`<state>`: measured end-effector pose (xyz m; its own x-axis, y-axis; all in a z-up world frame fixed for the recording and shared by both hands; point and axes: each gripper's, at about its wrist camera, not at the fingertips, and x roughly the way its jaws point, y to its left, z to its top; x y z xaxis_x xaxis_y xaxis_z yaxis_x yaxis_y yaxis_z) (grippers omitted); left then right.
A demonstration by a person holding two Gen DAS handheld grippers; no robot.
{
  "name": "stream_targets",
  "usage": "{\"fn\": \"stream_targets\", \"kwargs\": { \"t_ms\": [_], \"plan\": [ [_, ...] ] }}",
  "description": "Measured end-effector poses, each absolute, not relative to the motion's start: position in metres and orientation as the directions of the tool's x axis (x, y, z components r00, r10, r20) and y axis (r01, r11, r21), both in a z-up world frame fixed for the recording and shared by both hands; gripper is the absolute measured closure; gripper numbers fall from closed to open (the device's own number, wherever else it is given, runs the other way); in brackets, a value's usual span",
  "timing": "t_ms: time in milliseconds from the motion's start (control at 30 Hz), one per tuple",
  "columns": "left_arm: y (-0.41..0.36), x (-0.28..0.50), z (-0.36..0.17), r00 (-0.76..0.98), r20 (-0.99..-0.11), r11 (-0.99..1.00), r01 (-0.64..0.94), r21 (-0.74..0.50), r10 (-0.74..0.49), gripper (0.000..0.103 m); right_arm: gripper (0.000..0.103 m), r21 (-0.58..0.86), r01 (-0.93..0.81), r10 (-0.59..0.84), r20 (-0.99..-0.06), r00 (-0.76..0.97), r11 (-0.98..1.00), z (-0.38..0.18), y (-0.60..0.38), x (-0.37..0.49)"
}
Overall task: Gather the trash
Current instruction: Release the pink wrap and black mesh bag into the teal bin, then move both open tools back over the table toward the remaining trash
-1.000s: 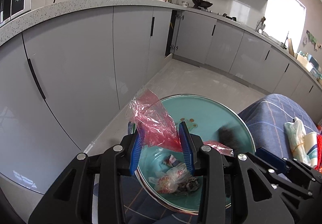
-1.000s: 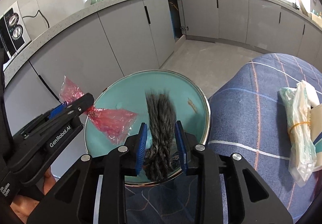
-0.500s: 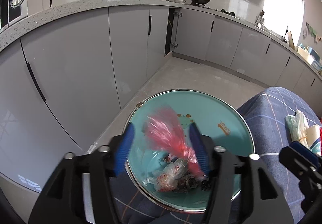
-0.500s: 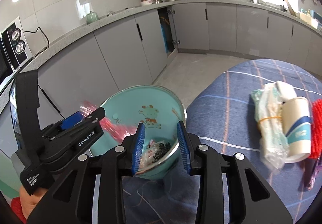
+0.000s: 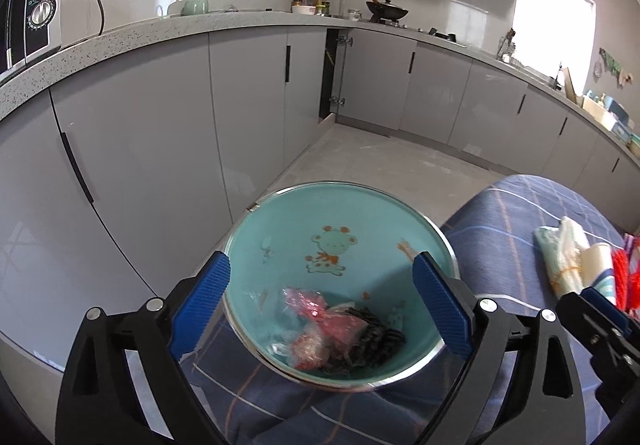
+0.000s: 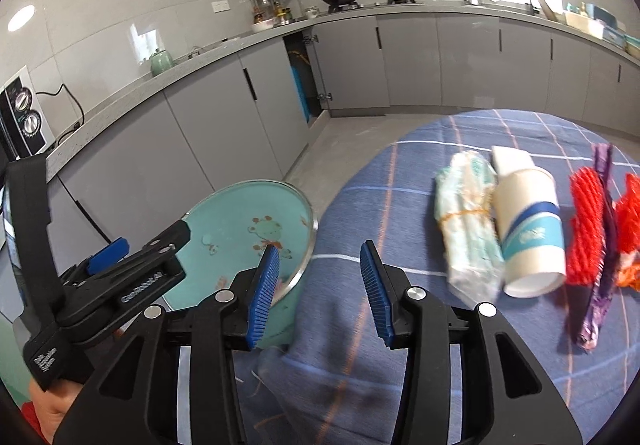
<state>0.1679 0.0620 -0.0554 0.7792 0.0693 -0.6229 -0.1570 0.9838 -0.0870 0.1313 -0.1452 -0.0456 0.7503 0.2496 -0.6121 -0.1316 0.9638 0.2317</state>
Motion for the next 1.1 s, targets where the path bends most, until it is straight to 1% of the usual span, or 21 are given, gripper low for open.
{"fn": "stream_targets", "kwargs": {
  "t_ms": [367, 1100],
  "plan": [
    [0.013, 0.154, -0.059, 0.765, -0.643, 0.993, -0.054, -0.105, -0.026, 0.012, 0.06, 0.246, -0.032, 0.179, -0.603, 0.777, 0.969, -0.051, -0.2, 0.104],
    [-0.079, 0.135, -0.067, 0.746, -0.645, 0.985, 0.162, -0.064, -0.164, 0.012, 0.06, 0.295, 0.233, -0.004, -0.612, 0.79, 0.927, -0.066, -0.324, 0.055]
  ]
}}
